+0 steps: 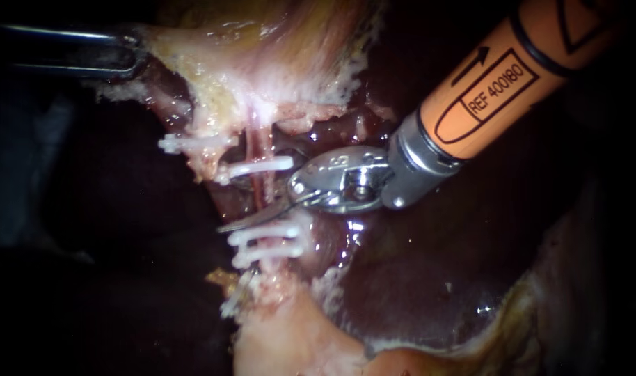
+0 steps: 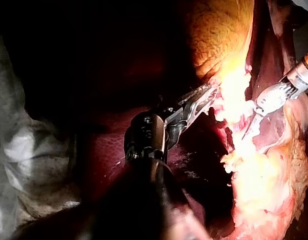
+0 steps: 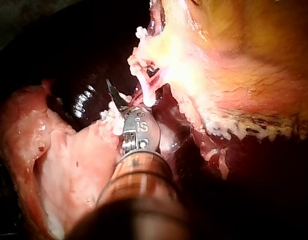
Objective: Go to the cutting position right tube
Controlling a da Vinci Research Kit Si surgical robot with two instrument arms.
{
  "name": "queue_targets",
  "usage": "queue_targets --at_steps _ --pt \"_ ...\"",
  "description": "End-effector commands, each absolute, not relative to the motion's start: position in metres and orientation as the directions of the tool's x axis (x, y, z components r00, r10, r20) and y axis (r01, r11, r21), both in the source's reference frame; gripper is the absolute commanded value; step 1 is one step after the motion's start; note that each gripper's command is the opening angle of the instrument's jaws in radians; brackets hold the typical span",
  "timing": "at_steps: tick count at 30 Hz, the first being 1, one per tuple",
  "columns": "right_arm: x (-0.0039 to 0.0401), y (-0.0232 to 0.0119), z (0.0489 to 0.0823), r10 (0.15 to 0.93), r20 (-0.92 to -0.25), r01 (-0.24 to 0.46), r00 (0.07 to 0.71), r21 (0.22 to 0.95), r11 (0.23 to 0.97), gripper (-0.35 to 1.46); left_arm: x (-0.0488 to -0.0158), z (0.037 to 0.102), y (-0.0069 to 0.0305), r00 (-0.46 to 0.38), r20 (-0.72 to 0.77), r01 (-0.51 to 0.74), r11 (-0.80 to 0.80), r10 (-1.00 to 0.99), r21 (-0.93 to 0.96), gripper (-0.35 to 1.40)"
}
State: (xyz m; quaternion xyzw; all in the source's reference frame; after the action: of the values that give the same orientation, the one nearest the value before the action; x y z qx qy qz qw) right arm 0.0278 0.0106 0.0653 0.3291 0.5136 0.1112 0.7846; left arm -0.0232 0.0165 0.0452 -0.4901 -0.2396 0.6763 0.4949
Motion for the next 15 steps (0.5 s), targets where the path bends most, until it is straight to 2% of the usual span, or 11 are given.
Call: queue_targets --at_steps 1,9,15 --pt "0.0279 0.0105 0.0653 0.513 -0.734 0.168 0.445 0.631 0.757 1.33 -0.0232 0.0452 0.0165 -0.029 -0.426 -0.435 -0.395 0.904 -0.809 -0.35" --pt "0.0282 0.0101 0.0648 0.516 -0.743 0.194 0.426 0.633 0.750 1.33 -0.0232 0.0452 0.0165 -0.029 -0.426 -0.435 -0.395 0.904 -0.809 -0.35" --pt "0.0282 0.0094 0.0631 0.532 -0.749 0.223 0.396 0.640 0.735 1.33 -0.0231 0.0452 0.0165 -0.029 -0.426 -0.435 -0.395 0.904 -0.809 -0.35"
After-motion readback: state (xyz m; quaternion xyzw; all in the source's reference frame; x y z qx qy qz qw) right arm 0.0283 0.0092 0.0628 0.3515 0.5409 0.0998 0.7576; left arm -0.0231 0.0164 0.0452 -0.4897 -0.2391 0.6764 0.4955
